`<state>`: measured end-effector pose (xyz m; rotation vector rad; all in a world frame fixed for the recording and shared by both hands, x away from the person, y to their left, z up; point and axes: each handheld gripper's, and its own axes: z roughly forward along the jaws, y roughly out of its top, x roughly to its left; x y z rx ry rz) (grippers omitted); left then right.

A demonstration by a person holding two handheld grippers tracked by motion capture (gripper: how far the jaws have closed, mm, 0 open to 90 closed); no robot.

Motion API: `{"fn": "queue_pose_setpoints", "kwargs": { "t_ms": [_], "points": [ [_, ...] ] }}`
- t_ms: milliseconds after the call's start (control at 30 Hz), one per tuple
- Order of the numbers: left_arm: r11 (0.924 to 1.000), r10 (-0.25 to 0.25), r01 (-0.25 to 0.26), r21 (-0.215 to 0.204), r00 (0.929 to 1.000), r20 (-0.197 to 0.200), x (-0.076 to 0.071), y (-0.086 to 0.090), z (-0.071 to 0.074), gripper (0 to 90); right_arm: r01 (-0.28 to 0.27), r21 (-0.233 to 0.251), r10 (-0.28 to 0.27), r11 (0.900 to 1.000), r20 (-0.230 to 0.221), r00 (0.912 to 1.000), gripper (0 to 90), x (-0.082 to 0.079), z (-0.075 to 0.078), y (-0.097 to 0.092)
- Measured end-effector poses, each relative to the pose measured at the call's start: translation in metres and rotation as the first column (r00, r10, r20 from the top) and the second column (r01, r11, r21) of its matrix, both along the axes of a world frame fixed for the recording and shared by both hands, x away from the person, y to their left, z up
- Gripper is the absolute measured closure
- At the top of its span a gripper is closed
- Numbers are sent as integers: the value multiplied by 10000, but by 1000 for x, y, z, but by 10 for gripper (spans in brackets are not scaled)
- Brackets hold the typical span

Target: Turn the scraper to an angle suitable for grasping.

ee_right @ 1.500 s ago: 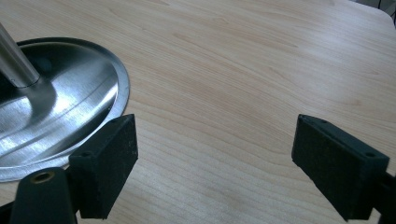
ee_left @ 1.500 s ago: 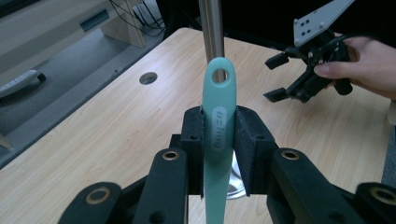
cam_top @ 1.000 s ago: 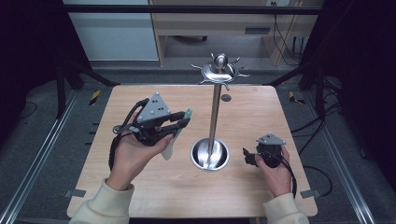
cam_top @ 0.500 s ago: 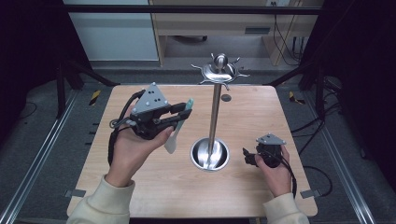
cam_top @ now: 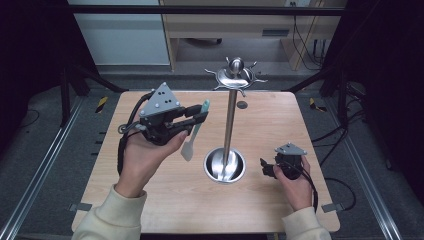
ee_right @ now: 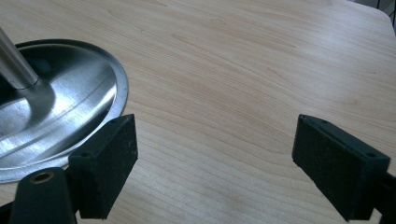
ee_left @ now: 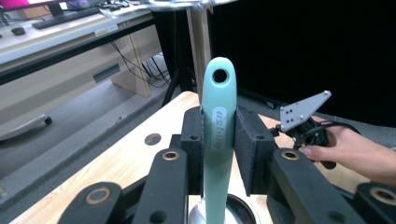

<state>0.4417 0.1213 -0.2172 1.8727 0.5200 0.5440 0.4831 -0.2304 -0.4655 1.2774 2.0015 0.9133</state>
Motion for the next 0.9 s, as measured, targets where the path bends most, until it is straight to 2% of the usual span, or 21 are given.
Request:
{"fn": "queue_pose_setpoints", "kwargs": {
  "t_ms": [333, 567, 900],
  "points": [
    [9990, 146, -135, -419, 9996, 257, 0, -3, 14, 744, 2, 31, -2, 10000, -13, 10000, 145, 0, 0, 0],
    [9979, 58, -46, -652, 9998, 191, 1, -3, 14, 744, 13, 77, -13, 10000, -2, 10000, 145, 0, 0, 0],
    [9975, 99, -88, -701, 9998, 157, 3, -3, 17, 743, -10, 47, 10, 10000, 10, 10000, 145, 0, 0, 0]
  ]
}}
